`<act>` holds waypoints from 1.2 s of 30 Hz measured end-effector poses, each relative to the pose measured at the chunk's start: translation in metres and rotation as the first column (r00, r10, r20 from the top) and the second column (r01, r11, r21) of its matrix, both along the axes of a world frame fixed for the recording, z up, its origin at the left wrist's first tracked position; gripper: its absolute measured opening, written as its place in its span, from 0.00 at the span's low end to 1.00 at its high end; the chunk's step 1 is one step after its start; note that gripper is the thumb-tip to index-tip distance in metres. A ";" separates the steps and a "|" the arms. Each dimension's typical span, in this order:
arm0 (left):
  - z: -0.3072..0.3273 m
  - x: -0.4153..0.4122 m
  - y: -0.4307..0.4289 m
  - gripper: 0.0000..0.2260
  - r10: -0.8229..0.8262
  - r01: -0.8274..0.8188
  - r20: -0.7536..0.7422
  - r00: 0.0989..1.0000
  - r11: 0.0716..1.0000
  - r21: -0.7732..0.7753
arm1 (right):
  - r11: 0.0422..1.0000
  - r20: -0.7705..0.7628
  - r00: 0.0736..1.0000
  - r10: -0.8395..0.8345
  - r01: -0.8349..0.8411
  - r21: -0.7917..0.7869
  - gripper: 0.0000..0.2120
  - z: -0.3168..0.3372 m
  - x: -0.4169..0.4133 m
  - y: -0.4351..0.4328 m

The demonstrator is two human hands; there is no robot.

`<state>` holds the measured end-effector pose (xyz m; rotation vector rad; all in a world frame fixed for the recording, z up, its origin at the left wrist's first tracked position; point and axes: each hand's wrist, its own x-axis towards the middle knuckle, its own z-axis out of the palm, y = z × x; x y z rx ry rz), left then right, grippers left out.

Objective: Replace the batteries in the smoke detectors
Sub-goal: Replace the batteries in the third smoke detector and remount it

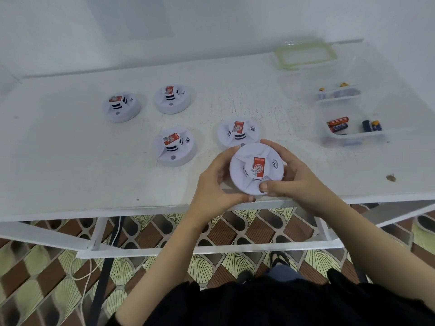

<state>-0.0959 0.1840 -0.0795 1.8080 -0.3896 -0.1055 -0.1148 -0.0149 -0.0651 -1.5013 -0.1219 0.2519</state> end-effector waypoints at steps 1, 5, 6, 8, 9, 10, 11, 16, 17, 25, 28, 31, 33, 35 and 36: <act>0.001 0.000 0.000 0.41 -0.001 0.001 -0.004 1.000 1.000 0.002 | 1.000 0.002 1.000 0.009 -0.009 -0.002 0.38 0.000 0.000 -0.001; 0.004 -0.001 0.002 0.44 -0.051 0.051 0.000 0.999 0.998 0.045 | 0.995 0.013 0.995 0.096 -0.095 -0.029 0.38 0.003 0.001 -0.001; 0.005 -0.001 0.002 0.45 -0.068 0.067 0.009 0.998 0.996 0.060 | 0.993 0.014 0.994 0.112 -0.112 -0.034 0.37 0.004 0.001 -0.001; 0.006 0.000 0.003 0.46 -0.092 0.091 0.001 0.996 0.993 0.072 | 0.991 0.016 0.991 0.130 -0.129 -0.031 0.37 0.005 0.000 -0.002; 0.006 0.000 0.003 0.47 -0.102 0.102 -0.007 0.995 0.992 0.075 | 0.991 0.015 0.991 0.134 -0.133 -0.027 0.37 0.005 0.000 -0.002; 0.006 0.000 0.003 0.47 -0.112 0.112 -0.010 0.994 0.991 0.079 | 0.990 0.016 0.991 0.136 -0.136 -0.025 0.37 0.005 -0.001 -0.002; 0.007 0.000 0.003 0.47 -0.118 0.119 -0.012 0.993 0.990 0.082 | 0.990 0.016 0.990 0.137 -0.136 -0.026 0.36 0.005 -0.001 -0.002; 0.008 0.000 0.002 0.47 -0.135 0.134 0.003 0.991 0.983 0.126 | 0.990 0.027 0.990 0.140 -0.140 -0.030 0.36 0.005 -0.002 -0.001; 0.008 0.000 0.001 0.48 -0.140 0.138 0.006 0.990 0.980 0.143 | 0.990 0.028 0.990 0.138 -0.138 -0.023 0.36 0.004 -0.002 -0.001; 0.005 -0.002 -0.002 0.43 -0.079 0.074 0.027 0.997 0.985 0.159 | 0.985 0.044 0.984 0.173 -0.172 -0.024 0.39 0.002 -0.002 0.001; 0.005 -0.003 -0.004 0.42 -0.064 0.055 0.054 0.996 0.986 0.160 | 0.986 0.052 0.985 0.166 -0.164 -0.038 0.40 0.002 -0.003 0.002; 0.006 -0.002 -0.006 0.42 -0.060 0.048 0.071 0.996 0.985 0.164 | 0.987 0.054 0.986 0.155 -0.154 -0.039 0.39 0.002 -0.002 0.002; 0.006 -0.002 -0.006 0.42 -0.060 0.046 0.080 0.995 0.983 0.175 | 0.988 0.049 0.988 0.149 -0.148 -0.036 0.39 0.002 -0.002 0.001; 0.006 -0.002 -0.006 0.42 -0.060 0.044 0.083 0.995 0.982 0.185 | 0.989 0.047 0.988 0.144 -0.143 -0.032 0.39 0.002 -0.002 0.001; 0.006 -0.002 -0.006 0.42 -0.058 0.042 0.082 0.995 0.981 0.189 | 0.989 0.049 0.988 0.144 -0.142 -0.032 0.39 0.002 -0.002 0.001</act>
